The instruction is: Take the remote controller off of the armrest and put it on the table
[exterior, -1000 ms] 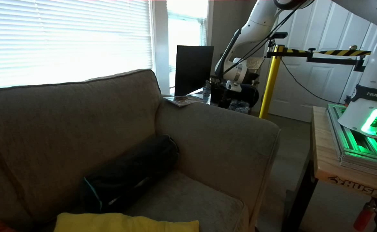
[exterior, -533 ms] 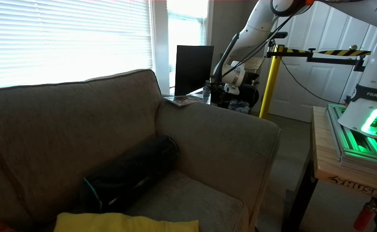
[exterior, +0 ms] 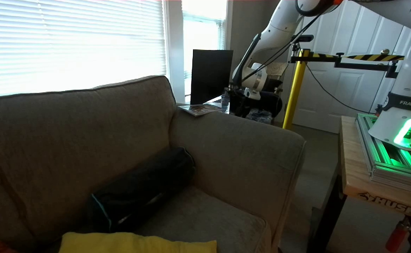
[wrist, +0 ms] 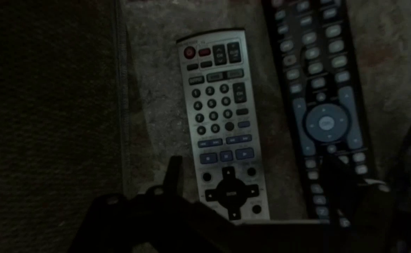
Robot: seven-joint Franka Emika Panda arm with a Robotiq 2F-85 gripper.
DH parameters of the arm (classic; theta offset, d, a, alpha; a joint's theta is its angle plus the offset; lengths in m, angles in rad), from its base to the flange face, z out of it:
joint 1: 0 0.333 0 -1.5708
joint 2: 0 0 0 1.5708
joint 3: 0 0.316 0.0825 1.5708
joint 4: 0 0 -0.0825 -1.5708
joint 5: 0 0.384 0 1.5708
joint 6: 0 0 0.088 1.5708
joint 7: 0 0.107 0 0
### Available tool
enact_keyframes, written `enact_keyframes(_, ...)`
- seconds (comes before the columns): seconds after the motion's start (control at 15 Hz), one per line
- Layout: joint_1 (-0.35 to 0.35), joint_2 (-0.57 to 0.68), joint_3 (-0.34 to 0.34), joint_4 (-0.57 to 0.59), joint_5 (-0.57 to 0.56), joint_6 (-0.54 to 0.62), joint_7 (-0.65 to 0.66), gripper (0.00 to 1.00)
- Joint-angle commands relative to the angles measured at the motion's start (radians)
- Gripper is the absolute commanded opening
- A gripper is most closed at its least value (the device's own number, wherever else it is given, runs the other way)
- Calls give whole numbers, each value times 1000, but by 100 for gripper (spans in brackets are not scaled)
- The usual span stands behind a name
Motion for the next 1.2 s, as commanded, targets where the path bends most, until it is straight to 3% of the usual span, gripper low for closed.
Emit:
enact_keyframes(0.0,23,-128,-42,-114,-86,-44,1,100)
enact_keyframes(0.33,41,-363,-126,-293,-357,-154,-114,100)
enact_keyframes(0.73,114,-669,-193,-491,-735,-151,-134,100)
enact_keyframes(0.93,179,-810,-190,-587,-934,-163,-100,100)
enact_keyframes(1.13,213,-926,-141,-659,-1116,-192,-80,100)
